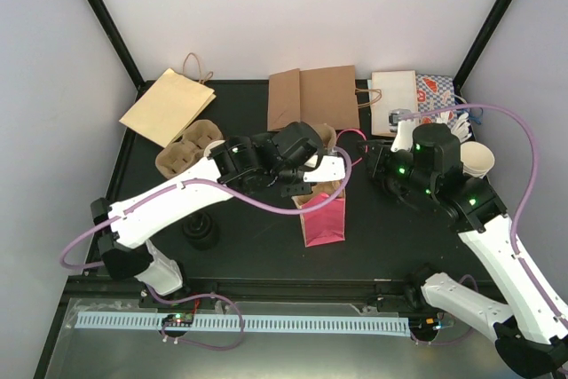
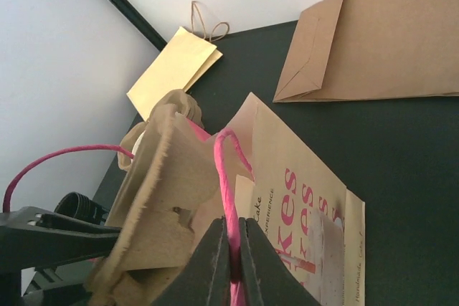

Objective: Pack the takeout coffee

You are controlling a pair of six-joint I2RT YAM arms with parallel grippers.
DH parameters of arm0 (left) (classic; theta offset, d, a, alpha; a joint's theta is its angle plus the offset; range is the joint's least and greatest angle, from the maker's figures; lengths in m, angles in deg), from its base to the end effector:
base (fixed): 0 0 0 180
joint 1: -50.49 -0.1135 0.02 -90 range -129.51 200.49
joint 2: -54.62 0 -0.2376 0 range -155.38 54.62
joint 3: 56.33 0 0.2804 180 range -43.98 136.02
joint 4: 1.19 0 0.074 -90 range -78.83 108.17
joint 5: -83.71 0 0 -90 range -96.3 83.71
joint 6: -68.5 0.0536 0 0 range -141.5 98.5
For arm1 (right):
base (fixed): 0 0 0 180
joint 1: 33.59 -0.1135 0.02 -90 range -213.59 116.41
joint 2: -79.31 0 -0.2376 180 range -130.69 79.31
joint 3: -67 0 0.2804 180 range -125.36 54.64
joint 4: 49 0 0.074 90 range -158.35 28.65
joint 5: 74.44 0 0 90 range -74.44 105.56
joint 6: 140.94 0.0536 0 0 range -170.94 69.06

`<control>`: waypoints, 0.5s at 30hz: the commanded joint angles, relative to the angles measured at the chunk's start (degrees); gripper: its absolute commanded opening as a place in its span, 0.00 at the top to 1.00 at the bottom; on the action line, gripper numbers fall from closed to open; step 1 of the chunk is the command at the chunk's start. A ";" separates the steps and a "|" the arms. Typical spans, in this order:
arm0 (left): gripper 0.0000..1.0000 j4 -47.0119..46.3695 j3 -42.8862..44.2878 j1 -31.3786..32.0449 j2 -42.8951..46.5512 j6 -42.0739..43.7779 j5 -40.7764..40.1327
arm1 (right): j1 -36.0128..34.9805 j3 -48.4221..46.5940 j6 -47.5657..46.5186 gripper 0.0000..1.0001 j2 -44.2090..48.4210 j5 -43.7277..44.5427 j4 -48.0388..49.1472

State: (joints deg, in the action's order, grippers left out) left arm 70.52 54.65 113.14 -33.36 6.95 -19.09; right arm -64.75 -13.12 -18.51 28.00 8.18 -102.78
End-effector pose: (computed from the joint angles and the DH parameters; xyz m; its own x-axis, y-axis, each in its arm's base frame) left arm 0.1727 -0.3081 0.3656 0.0771 0.8621 -0.5009 0.8669 0.1901 0.4607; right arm 0.1953 0.1262 0.3804 -0.6335 0.2384 -0.7361 -0.3235 0.7826 0.5319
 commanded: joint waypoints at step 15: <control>0.75 3.81 5.17 0.27 -5.93 -2.15 3.02 | -0.32 0.72 -2.60 0.91 1.14 0.59 0.87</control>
State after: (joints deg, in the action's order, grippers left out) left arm 72.60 57.41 113.14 -38.26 5.68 -17.37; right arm -64.75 -11.81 -20.06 29.10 8.18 -102.67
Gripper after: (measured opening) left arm 0.251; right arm 0.093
